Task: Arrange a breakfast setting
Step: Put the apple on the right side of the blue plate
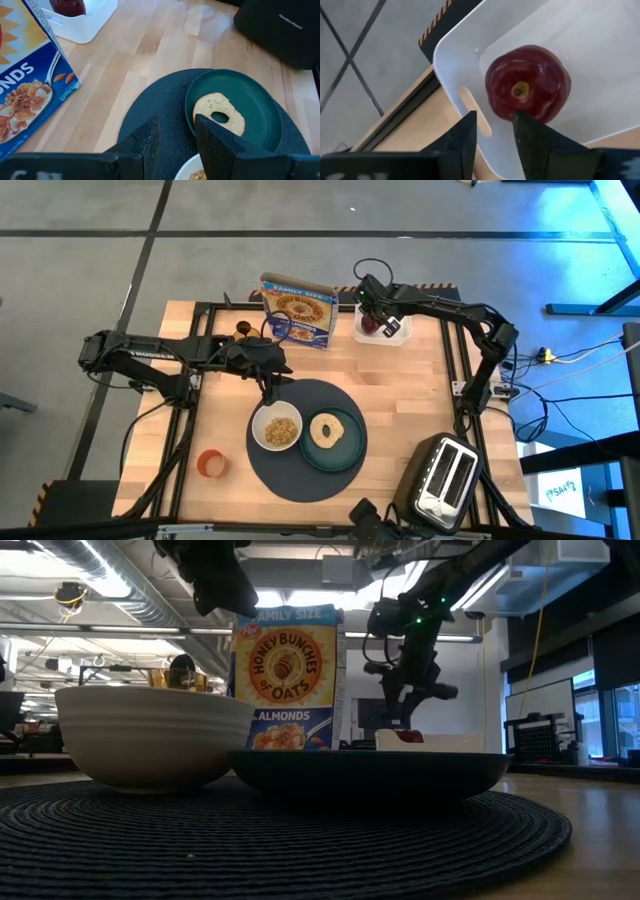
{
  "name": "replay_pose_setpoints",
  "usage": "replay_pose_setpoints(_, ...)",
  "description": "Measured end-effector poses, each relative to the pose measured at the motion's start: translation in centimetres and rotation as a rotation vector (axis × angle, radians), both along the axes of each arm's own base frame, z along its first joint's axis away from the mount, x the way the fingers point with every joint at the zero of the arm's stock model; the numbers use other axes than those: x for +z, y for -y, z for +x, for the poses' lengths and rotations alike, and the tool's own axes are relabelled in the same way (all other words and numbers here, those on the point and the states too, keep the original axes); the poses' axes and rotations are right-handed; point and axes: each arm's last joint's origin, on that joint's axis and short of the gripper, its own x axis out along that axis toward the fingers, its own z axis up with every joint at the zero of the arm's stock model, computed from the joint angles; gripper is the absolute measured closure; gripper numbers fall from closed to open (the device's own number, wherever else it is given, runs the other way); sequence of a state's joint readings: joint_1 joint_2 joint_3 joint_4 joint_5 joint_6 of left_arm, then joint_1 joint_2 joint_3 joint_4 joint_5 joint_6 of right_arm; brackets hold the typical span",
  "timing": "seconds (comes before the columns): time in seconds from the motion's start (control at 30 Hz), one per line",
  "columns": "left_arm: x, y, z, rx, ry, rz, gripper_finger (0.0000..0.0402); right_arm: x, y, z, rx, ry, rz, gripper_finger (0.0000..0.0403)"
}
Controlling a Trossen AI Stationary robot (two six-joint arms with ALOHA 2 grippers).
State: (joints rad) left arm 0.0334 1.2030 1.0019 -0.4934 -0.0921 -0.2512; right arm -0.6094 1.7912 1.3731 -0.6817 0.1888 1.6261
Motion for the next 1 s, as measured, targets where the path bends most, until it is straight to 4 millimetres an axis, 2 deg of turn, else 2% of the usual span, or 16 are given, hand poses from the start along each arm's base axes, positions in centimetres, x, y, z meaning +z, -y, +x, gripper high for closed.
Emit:
replay_pose_setpoints(0.63, -0.05, 0.00, -0.03, -0.015, -0.008, 0.018, 0.0283, -0.37, 0.08, -0.76, -0.275, 0.012, 0.039, 0.0288)
replay_pose_setpoints(1.0, -0.13, 0.00, -0.10, -0.022, -0.020, 0.025, 0.0283, -0.34, 0.26, -0.81, -0.280, 0.020, 0.035, 0.0290)
